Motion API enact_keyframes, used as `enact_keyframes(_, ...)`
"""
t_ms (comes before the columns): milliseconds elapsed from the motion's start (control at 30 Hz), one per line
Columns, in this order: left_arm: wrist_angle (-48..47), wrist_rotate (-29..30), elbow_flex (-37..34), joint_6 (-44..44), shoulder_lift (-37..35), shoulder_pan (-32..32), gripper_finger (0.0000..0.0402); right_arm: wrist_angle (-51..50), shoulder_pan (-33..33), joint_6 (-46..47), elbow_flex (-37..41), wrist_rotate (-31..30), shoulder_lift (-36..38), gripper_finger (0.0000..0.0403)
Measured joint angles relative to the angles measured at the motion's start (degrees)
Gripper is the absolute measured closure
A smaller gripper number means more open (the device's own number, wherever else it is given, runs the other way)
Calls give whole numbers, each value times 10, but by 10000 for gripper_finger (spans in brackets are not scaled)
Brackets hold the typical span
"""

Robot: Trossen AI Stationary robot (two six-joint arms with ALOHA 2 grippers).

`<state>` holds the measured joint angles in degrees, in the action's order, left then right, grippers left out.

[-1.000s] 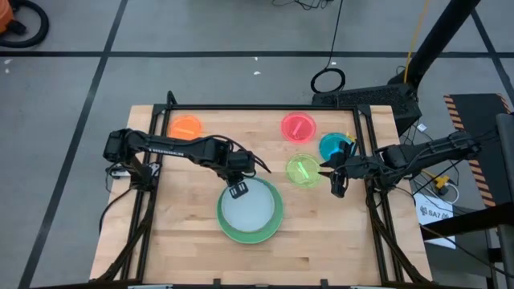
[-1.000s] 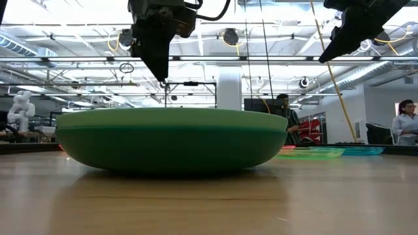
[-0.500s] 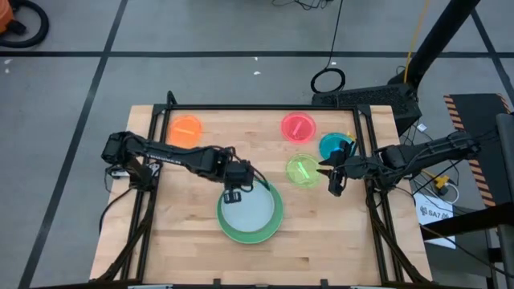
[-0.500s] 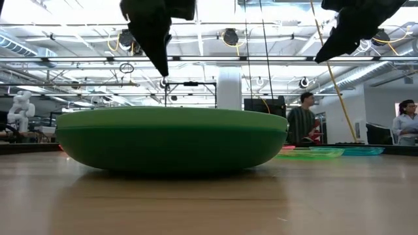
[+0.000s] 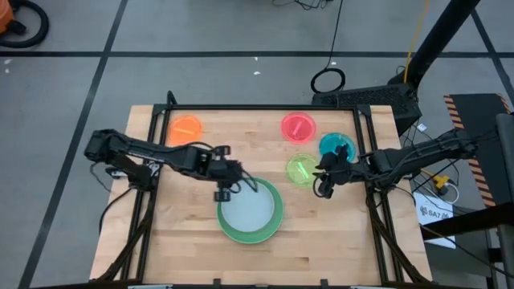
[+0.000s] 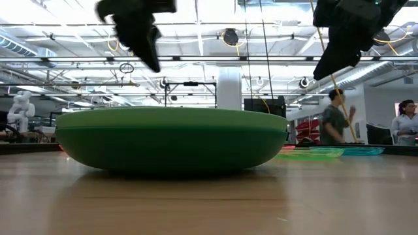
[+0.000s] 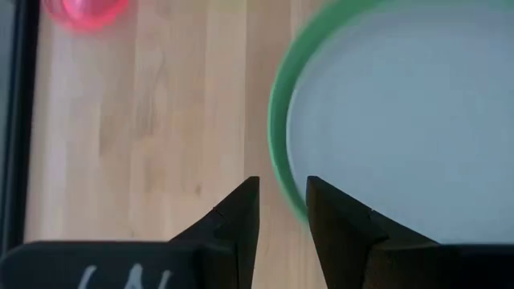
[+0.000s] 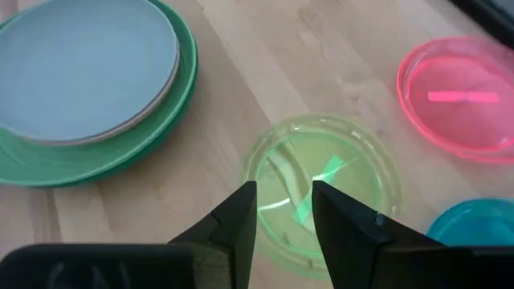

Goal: Stack plastic plates
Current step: Stack the small green plate on the large light blue plate

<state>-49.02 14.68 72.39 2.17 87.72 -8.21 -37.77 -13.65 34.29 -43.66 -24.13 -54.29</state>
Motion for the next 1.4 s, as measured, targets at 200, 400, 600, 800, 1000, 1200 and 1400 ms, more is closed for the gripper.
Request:
enact_keyframes(200, 128, 13, -107, -11, -103, 3, 291, 11, 2, 123, 0, -30, -36, 289)
enact_keyframes(400, 244, 19, -143, -129, -176, 2, 291, 80, 26, 185, 0, -1, -88, 289)
enact_keyframes(600, 365, 19, -200, -213, -223, 4, 291, 135, 51, 206, -1, 97, -144, 289)
enact_keyframes(800, 437, 19, -268, -244, -257, 23, 291, 47, 85, 264, -1, 177, -186, 289)
enact_keyframes(1000, 401, 24, -272, -218, -292, 56, 291, -137, 136, 307, -1, 204, -196, 289)
enact_keyframes(1200, 324, 24, -272, -165, -328, 81, 291, -155, 190, 297, -1, 198, -196, 289)
enact_keyframes(1400, 291, 25, -272, -139, -346, 86, 291, -98, 227, 284, -1, 197, -212, 289)
